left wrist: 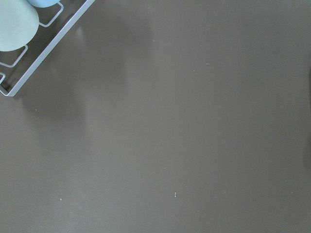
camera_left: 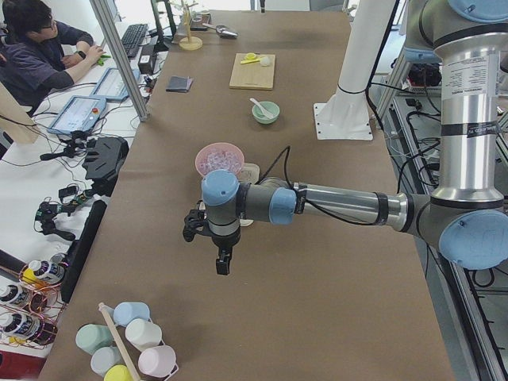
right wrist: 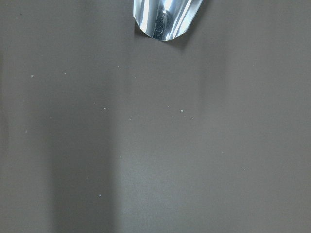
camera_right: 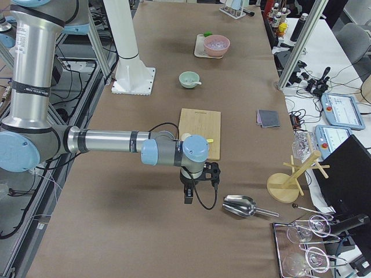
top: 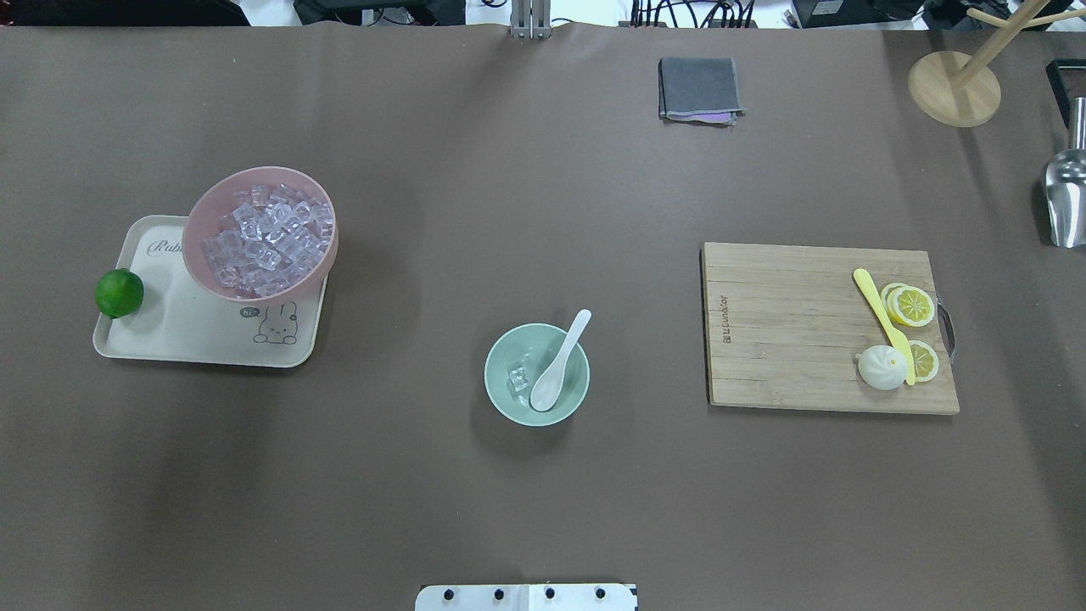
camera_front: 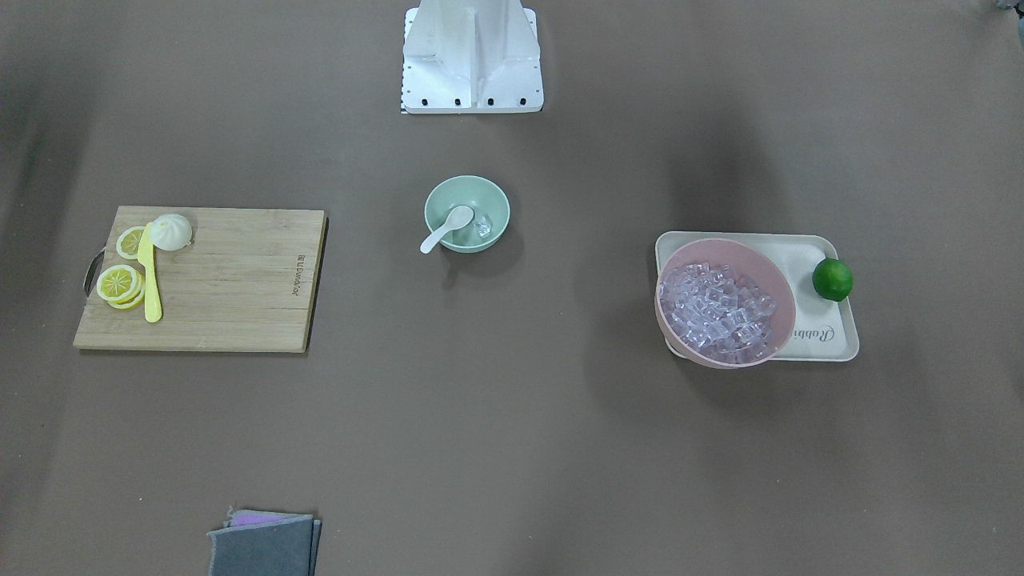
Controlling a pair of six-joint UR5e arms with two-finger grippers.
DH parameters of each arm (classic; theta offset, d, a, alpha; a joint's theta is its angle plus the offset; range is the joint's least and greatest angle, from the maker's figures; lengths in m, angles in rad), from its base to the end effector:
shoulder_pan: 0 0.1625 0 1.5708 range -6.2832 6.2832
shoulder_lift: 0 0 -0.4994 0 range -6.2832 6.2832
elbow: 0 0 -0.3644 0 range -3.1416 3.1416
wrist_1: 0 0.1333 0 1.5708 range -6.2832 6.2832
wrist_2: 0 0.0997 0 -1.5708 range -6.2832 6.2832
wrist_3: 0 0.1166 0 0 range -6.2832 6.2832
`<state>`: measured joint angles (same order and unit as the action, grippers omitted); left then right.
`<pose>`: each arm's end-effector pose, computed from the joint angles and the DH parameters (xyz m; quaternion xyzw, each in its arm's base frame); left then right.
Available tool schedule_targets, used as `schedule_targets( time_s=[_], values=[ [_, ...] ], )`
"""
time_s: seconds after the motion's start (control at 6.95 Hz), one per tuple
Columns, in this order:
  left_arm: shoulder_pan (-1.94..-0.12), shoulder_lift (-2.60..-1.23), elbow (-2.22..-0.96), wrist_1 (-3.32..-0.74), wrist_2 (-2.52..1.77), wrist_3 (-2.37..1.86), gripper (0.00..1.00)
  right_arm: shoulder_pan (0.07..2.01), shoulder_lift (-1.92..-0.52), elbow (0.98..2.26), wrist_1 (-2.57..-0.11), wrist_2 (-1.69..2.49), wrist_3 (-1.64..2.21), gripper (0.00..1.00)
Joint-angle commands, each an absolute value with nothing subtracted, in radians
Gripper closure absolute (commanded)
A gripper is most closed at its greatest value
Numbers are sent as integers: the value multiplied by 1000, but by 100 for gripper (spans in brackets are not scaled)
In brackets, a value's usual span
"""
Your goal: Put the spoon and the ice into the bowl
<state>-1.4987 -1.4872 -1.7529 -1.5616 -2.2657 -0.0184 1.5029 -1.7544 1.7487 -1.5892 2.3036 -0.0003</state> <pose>-0.0276 -0.4313 0.7046 0.0265 0.3417 0.0404 0.9386 0.0300 -0.3737 0.7446 -0.0234 -0.3576 -0.0275 0.9332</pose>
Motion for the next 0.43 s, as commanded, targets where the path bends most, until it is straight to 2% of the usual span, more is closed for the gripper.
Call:
schedule_targets(
  time_s=[0.0,0.29],
  values=[
    [-1499,-1486,-1752,-1562,-2266,-20,2,1500,-1755,1749,-1588,2309,-2,0],
    [-1499,-1468,-1755,-1562,-2267,-20,2,1499,-1755,1749,-1588,2309,-2,0]
  ],
)
